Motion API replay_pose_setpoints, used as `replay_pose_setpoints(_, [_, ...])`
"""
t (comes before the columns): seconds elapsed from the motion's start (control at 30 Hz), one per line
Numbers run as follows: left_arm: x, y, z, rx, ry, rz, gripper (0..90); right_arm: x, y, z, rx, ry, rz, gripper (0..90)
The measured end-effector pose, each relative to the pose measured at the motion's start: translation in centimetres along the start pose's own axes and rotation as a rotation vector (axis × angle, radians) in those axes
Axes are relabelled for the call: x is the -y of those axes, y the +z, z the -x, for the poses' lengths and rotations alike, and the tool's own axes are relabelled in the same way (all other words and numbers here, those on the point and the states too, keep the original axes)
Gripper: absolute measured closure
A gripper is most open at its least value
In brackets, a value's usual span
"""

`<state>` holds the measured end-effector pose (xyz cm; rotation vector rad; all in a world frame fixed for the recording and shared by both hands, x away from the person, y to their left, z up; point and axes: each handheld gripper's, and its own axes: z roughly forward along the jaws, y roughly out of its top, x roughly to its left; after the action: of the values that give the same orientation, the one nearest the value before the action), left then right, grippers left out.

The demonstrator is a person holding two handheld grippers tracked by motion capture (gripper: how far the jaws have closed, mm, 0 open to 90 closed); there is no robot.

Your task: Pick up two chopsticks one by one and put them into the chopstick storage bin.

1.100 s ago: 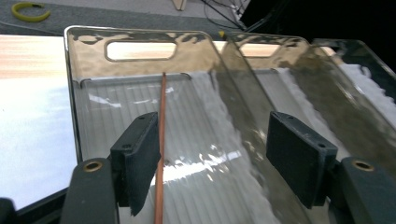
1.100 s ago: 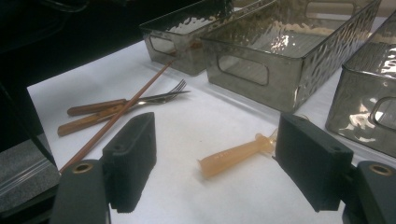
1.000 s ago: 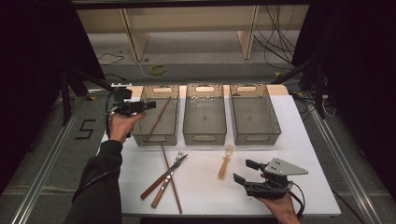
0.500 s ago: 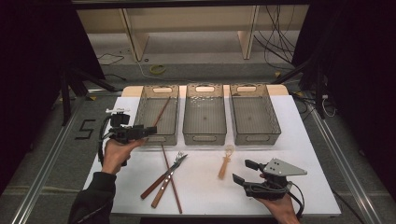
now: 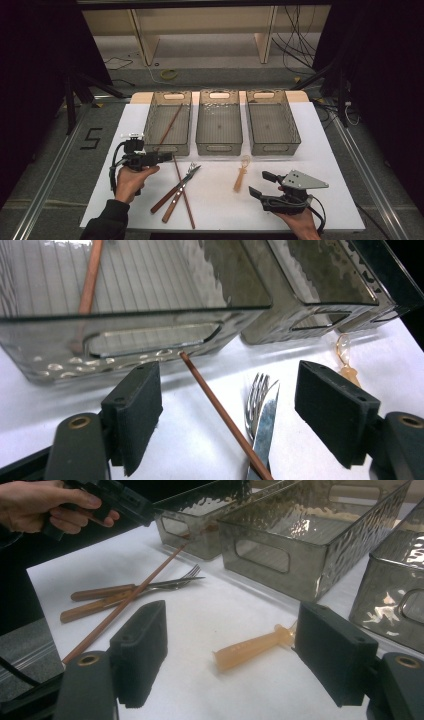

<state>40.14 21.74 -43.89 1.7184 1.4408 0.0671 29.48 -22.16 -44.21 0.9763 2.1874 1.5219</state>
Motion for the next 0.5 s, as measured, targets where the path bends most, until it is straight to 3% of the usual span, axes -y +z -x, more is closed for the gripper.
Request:
replay_pose_setpoints(0.13, [0.7, 0.0, -0.2, 0.015, -0.028, 0.003, 26.0, 0.0, 0.0, 0.0, -0.001, -0.003, 0.000, 30.1])
replay_pose_setpoints(0.5, [1.7, 0.8, 0.0, 0.008, -0.029, -0.006, 26.1, 0.0, 0.0, 0.0, -0.002, -0.006, 0.002, 30.1])
